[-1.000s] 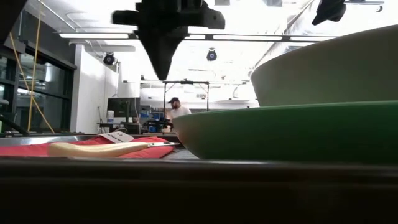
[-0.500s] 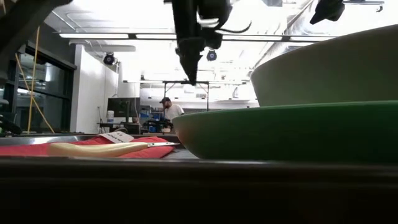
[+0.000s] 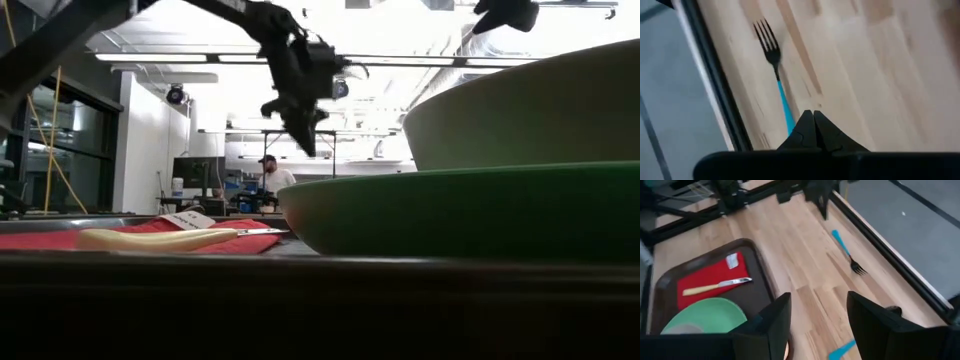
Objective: Set up tray
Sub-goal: Adjust the brown tray
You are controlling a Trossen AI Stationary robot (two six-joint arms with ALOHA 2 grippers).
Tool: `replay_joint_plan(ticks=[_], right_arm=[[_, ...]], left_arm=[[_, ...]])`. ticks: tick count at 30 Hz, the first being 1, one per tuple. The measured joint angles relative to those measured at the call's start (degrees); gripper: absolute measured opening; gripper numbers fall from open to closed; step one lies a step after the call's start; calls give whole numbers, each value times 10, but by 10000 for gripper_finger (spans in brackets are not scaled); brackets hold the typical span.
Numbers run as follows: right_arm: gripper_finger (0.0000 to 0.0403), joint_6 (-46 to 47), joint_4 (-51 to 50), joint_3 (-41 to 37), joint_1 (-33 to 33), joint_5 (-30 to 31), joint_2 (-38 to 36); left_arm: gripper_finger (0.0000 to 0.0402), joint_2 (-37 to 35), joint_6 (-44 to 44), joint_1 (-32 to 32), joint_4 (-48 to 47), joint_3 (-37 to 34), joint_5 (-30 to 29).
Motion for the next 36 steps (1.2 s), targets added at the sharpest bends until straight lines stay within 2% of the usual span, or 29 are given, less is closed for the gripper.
replay_joint_plan(ticks=[3, 8, 16, 22, 26, 31, 36], right_arm=[[169, 21, 0, 0, 0, 18, 12], [169, 45, 12, 0, 0, 22, 34], [169, 64, 30, 0, 0, 17, 68], [169, 73, 33, 0, 9, 11, 88], [169, 73, 45, 0, 27, 20, 96], [169, 69, 77, 0, 42, 29, 100], [169, 64, 86, 0, 45, 27, 100]], left_arm=[[11, 24, 28, 5, 10, -3, -8], [47, 65, 39, 9, 31, -1, -13], [138, 74, 101, 8, 92, -1, -33], [219, 74, 82, 17, 133, -1, -8], [256, 85, 61, 28, 133, -1, -1], [261, 121, 0, 48, 98, 19, 64], [239, 150, -13, 42, 82, 52, 78]])
